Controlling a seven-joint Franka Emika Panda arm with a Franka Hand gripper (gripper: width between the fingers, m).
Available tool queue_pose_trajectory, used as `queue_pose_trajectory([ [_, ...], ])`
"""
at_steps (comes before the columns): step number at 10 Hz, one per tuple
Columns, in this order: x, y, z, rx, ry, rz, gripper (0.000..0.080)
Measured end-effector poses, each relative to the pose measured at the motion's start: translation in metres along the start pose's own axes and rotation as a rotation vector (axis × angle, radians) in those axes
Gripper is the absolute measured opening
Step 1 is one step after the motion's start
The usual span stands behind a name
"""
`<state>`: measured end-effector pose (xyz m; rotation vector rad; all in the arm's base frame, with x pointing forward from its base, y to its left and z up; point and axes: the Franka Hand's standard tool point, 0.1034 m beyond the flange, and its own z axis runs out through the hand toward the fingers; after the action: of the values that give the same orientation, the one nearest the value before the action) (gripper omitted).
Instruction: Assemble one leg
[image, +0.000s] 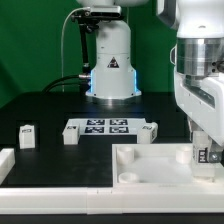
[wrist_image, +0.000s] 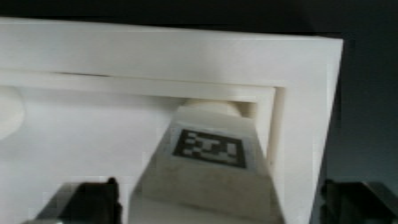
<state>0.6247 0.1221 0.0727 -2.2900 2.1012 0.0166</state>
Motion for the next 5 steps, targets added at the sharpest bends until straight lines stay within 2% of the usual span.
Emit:
queue_pose_trajectory([
  [3,0.0001,-0.0023,0.0001,0.021,0.007,-0.439,0.0647],
  [5,-0.0014,-0.0016,0.0009,0.021,0.009,-0.695,0.0649],
])
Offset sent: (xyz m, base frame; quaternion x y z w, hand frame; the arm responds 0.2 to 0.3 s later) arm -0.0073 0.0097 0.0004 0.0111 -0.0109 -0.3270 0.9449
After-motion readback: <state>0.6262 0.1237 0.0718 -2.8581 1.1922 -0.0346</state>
